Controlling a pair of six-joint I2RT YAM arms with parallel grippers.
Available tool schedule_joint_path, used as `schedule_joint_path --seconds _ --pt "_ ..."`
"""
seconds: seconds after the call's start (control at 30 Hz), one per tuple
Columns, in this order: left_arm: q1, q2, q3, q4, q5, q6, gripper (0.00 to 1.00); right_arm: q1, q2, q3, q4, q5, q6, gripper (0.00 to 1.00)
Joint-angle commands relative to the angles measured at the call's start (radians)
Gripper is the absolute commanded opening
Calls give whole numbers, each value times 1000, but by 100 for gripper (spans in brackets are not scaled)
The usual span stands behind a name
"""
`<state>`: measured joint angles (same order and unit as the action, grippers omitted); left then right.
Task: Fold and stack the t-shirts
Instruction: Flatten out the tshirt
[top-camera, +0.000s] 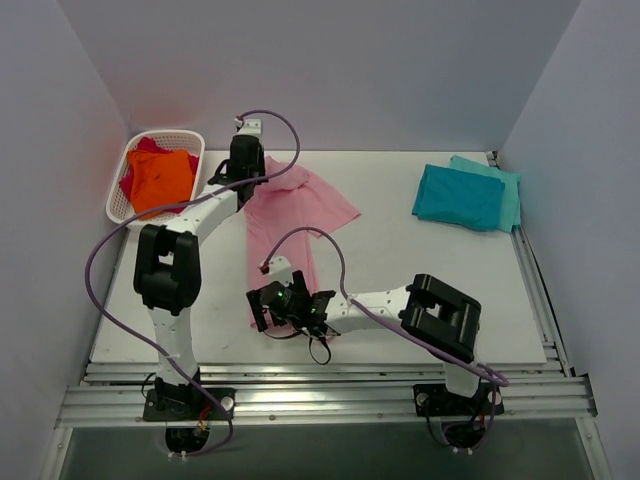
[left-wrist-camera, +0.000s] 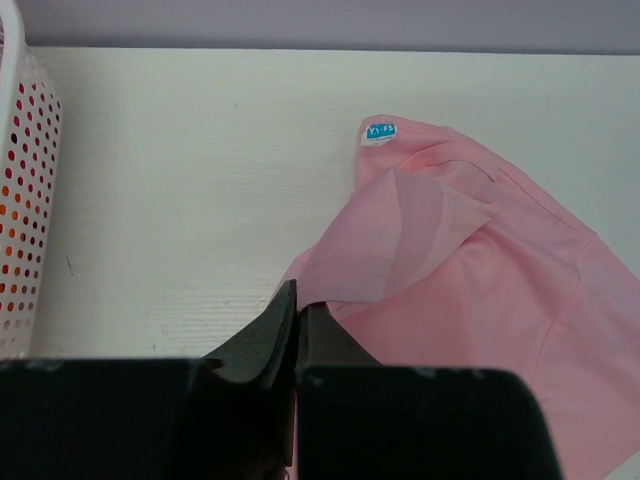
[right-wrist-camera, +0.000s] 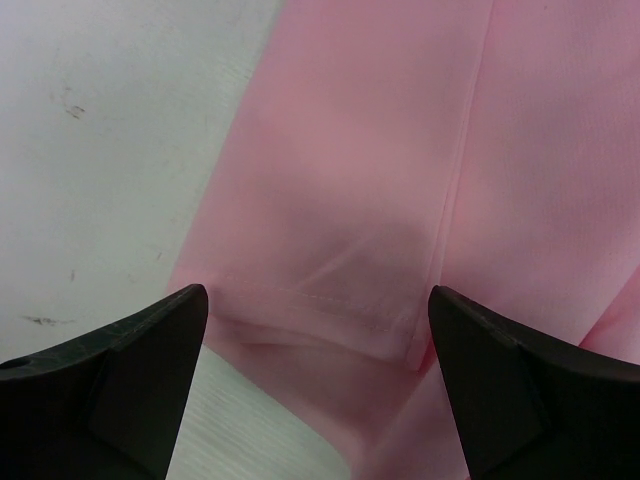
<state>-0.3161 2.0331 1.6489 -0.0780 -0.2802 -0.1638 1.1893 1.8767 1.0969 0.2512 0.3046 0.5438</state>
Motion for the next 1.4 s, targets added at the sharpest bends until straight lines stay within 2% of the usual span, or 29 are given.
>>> schedule_joint_path --seconds 0.0,0.3,0.43,0.53,0.57,0.6,0.73,0.77,0.8,0.83,1.07,1.17,1.37 --pt "11 -8 2 55 13 -13 2 -14 16 -11 11 8 24 87" --pt "14 -5 3 53 18 -14 2 -34 -1 -60 22 22 57 65" --pt "14 -1 5 53 18 -14 2 -34 -7 -61 19 34 62 58" --pt "14 4 9 49 18 -14 2 -34 -14 -63 14 42 64 45" --pt "14 4 11 49 16 -16 2 -36 -16 -63 11 44 64 43" --pt "14 6 11 47 16 -14 2 -34 -19 -65 8 45 64 36" --pt "14 10 14 46 16 -14 2 -34 -25 -65 -1 60 68 20" --pt "14 10 17 44 16 -14 2 -34 -27 -63 -3 65 68 9" --pt "14 12 15 44 15 -14 2 -34 -27 -63 -7 70 70 2" --pt "14 12 17 43 15 -14 2 -34 -27 -63 -12 73 71 0" --pt "14 13 23 40 7 -14 2 -34 -39 -54 -39 97 70 0" --pt "12 -28 5 34 -25 -29 2 -34 -88 -37 -93 155 56 0" --pt "9 -249 -73 -18 -62 -86 2 -37 -373 26 -298 370 9 0"
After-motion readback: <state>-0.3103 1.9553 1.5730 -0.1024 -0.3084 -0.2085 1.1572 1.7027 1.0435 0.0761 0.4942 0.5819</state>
